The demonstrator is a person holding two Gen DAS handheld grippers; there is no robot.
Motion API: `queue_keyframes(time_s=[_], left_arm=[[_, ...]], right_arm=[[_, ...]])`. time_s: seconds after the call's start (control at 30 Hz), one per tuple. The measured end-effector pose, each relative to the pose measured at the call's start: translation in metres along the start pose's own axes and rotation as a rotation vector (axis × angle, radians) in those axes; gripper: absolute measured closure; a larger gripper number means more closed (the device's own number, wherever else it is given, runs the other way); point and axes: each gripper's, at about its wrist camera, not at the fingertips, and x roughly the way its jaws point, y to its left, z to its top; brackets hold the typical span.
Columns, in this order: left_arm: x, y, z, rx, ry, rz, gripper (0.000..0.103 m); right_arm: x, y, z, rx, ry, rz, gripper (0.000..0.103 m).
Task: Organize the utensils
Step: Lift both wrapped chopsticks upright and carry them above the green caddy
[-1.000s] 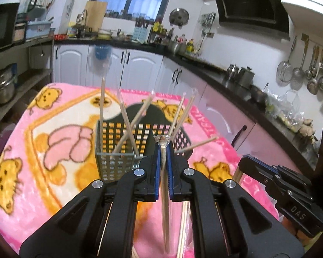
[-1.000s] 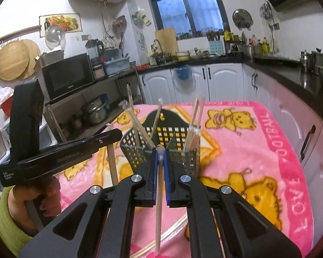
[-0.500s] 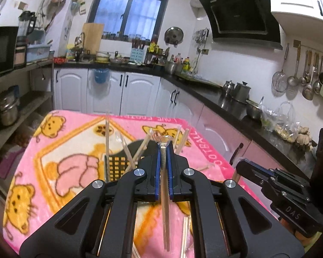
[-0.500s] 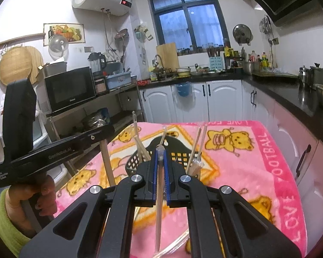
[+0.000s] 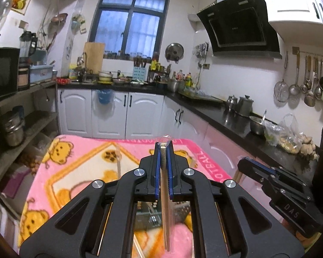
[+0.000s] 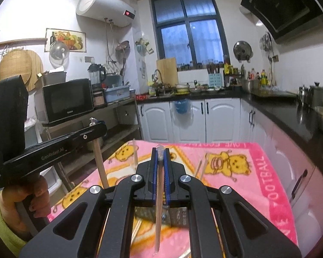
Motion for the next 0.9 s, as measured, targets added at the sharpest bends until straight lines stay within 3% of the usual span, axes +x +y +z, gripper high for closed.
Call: queue_keyframes(time_s=[0.5,0.9], left_arm=[[-0.001,0.021,0.038,-0.011,-0.098,0.052,0.1],[0.028,0.033,0.03,-0.01,-0.163,0.139,0.1]], right_arm=[[0.019,-0.005,0.044,-0.019,-0.099,-0.028,0.097],[0.058,-0.021,0.047,-0.032,-0.172,-0.089,0.097]])
